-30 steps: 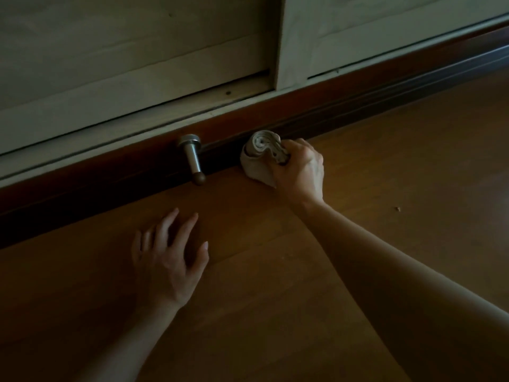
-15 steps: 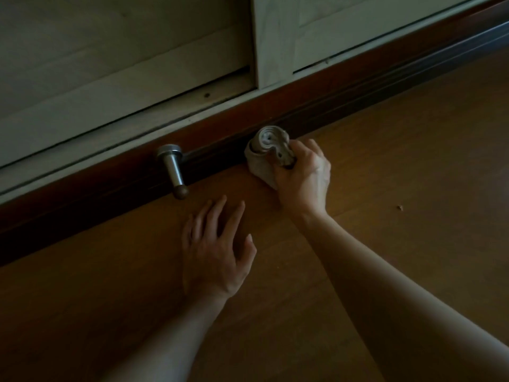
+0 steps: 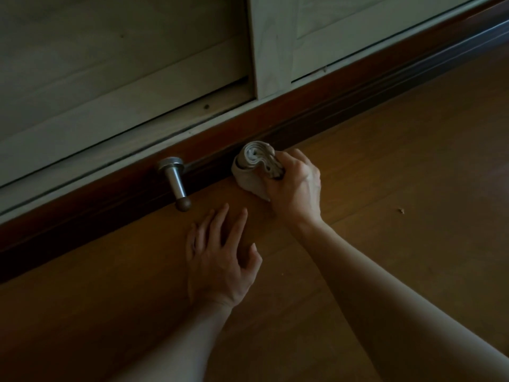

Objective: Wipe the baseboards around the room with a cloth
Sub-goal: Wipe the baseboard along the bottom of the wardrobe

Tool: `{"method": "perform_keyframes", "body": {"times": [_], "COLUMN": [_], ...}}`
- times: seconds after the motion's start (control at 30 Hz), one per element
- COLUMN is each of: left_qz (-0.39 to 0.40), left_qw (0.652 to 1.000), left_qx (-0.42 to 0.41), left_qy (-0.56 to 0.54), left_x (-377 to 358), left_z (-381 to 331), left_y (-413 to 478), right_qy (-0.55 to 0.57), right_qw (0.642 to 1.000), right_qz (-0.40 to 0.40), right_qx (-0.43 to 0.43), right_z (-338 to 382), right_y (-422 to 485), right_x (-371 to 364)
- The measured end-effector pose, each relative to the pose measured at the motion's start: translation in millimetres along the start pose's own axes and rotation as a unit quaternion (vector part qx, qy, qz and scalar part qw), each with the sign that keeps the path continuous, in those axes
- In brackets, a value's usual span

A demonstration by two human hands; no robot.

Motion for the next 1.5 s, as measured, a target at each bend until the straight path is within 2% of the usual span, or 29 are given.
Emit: {"method": "perform_keyframes", "body": {"times": [0.23,0.37,0.53,0.67,0.83,0.97,1.07,1.17,1.33,1.5], "left_qz": [0.001,0.001,0.011,0.013,0.014,0.019,0.017,0.012,0.008,0.01], "left_qw": [1.0,1.0,1.0,1.0,1.0,1.0,1.0,1.0,1.0,1.0], "left_qx": [0.003,0.003,0.006,0.005,0.005,0.006,0.007,0.006,0.004,0.006], "left_qy": [-0.001,-0.001,0.003,0.004,0.002,0.001,0.001,-0.001,-0.005,0.001], "left_x": [-1,-2,-1,-1,-1,-1,-2,-2,-3,-3], "left_z": [1,1,1,1,1,1,1,1,1,1], "left_y": [0,0,1,-1,0,0,0,0,0,1], "right_qy": [0.011,-0.012,-0.001,-0.016,-0.001,-0.007,-0.026,-0.036,-0.038,-0.057], "right_qw": [0.988,0.996,0.992,0.998,0.989,0.997,0.998,0.995,0.983,0.988], "right_qz": [-0.109,-0.078,-0.102,-0.058,-0.118,-0.069,-0.062,-0.085,-0.143,-0.113], "right_qx": [-0.106,-0.046,-0.076,-0.026,-0.092,-0.031,-0.01,-0.03,-0.112,-0.083], "right_z": [-31,-24,-29,-19,-29,-21,-26,-43,-68,-63], "right_y": [17,15,17,12,16,12,18,28,40,39], "right_x": [34,29,30,21,29,20,27,45,67,63]}}
Point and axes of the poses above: each hand's wrist, its own y-axis towards the middle knuckle, its own x-axis out of the back of the hand, z = x × y, the point moved 1 cm from there along y, towards the middle knuckle, and after that the axes turned 6 degrees about z, right-handed, at the moved point
